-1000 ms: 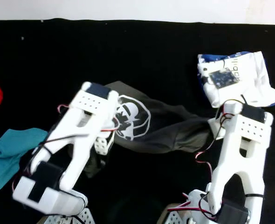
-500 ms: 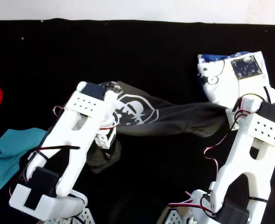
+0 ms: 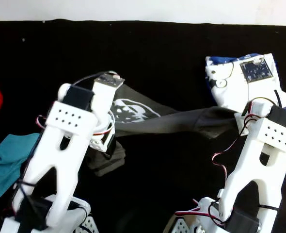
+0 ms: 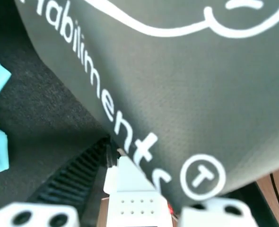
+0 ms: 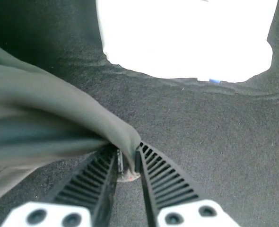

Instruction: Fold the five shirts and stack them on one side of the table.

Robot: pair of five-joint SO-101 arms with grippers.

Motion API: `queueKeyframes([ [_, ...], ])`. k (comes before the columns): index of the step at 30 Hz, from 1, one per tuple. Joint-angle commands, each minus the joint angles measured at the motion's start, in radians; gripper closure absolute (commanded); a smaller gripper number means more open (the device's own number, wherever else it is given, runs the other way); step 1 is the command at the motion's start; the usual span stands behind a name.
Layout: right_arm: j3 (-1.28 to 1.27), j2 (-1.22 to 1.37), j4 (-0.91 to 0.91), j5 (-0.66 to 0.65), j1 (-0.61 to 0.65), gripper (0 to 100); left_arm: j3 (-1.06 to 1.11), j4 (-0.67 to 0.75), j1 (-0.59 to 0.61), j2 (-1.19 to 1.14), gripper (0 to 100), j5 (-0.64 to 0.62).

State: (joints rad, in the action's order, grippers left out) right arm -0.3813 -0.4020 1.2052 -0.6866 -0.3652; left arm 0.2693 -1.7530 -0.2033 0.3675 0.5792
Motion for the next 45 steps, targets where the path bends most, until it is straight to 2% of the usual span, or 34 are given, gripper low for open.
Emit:
queueKeyframes([
  [1, 0.050, -0.035, 0.002, -0.012, -0.007, 99.3, -0.031, -0.015, 0.001, 0.051, 78, 0.003],
  [6, 0.048, -0.035, 0.002, -0.012, -0.007, 99.3, -0.070, -0.015, 0.007, 0.068, 78, 0.003],
  [13, 0.050, -0.035, 0.002, -0.012, -0.007, 99.3, -0.148, -0.015, -0.001, 0.232, 78, 0.003],
  [18, 0.050, -0.035, 0.002, -0.012, 0.002, 99.3, -0.142, -0.015, 0.004, 0.325, 78, 0.003],
  [21, 0.050, -0.035, 0.005, -0.011, 0.016, 99.3, -0.104, -0.012, 0.007, 0.303, 78, 0.003],
  [24, 0.050, -0.036, 0.007, -0.009, 0.027, 99.3, 0.050, 0.089, 0.022, 0.209, 78, 0.003],
  [27, 0.050, -0.044, 0.008, -0.009, 0.022, 99.3, 0.202, 0.313, 0.059, 0.053, 78, 0.005],
  [30, 0.050, -0.044, 0.010, -0.009, 0.013, 99.3, 0.216, 0.468, 0.114, -0.162, 78, 0.008],
  [33, 0.050, -0.044, 0.010, -0.011, 0.005, 99.3, 0.088, 0.483, 0.176, -0.415, 78, 0.032],
  [36, 0.041, -0.042, 0.010, -0.005, 0.015, 99.3, -0.145, 0.440, 0.246, -0.664, 78, 0.041],
  [38, -0.001, -0.028, -0.008, 0.037, 0.051, 99.3, -0.360, 0.367, 0.277, -0.811, 78, 0.041],
  [45, -0.053, 0.033, -0.265, 0.192, 0.130, 99.3, -1.176, 0.178, 0.320, -1.310, 78, 0.038],
])
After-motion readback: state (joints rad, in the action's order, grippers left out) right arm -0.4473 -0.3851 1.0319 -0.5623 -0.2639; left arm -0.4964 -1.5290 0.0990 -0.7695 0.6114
